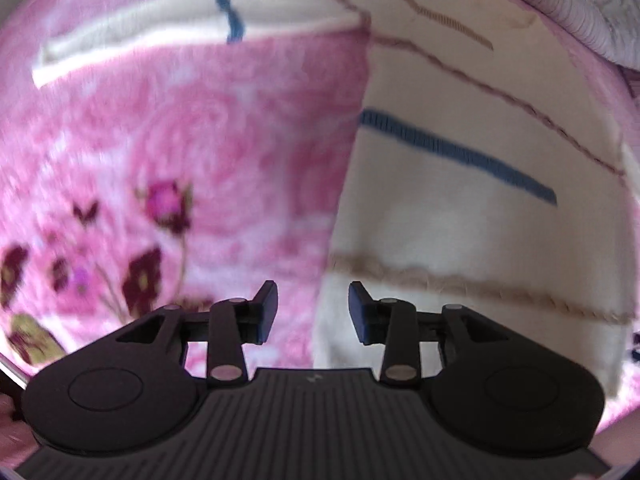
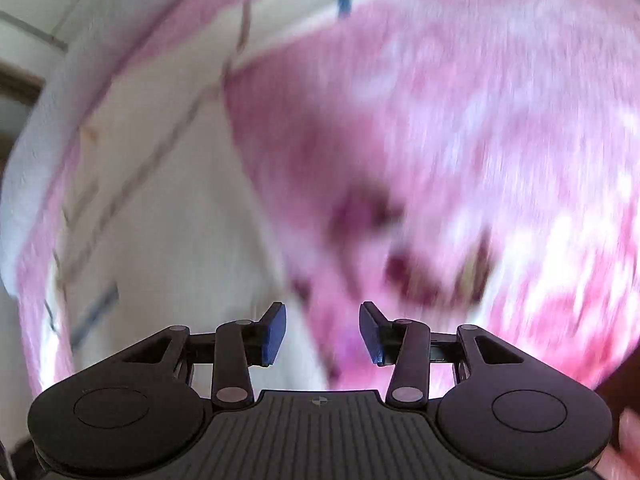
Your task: Fold clothes
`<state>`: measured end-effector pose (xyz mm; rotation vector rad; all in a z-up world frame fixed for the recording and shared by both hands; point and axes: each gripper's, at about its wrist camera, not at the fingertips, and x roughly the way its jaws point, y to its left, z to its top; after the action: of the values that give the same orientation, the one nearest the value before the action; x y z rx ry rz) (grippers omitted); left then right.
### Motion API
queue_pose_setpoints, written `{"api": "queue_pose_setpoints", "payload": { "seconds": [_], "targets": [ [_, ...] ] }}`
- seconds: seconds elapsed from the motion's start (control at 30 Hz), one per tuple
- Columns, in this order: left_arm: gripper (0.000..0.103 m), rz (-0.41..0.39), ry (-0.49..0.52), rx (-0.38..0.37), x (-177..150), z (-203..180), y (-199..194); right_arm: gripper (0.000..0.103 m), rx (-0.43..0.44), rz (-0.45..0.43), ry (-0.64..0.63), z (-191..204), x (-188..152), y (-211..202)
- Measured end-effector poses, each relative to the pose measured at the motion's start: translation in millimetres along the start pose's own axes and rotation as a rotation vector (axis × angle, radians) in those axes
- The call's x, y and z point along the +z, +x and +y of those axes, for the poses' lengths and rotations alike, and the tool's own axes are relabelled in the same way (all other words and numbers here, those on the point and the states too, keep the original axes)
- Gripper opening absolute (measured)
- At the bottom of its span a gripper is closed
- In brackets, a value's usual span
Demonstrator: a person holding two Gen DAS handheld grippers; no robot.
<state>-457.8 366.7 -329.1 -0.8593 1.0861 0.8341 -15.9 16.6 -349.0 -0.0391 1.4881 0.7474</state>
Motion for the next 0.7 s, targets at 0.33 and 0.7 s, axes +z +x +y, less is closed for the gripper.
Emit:
{"api": "queue_pose_setpoints", "payload": {
  "seconds": [0.33,0.7],
  "targets": [
    [0.022,0.036,-0.03,-0.141,-25.5,11.7,24.9,0.041,-0.066,-0.006,-0.036,25.3,-50.3,18.6],
    [0.008,-0.072,0.121,-0.095,-53.7,2.0,1.5,0.005,-0.198,-0.085,-0.291,41.1,-75.6,6.1]
  ]
}}
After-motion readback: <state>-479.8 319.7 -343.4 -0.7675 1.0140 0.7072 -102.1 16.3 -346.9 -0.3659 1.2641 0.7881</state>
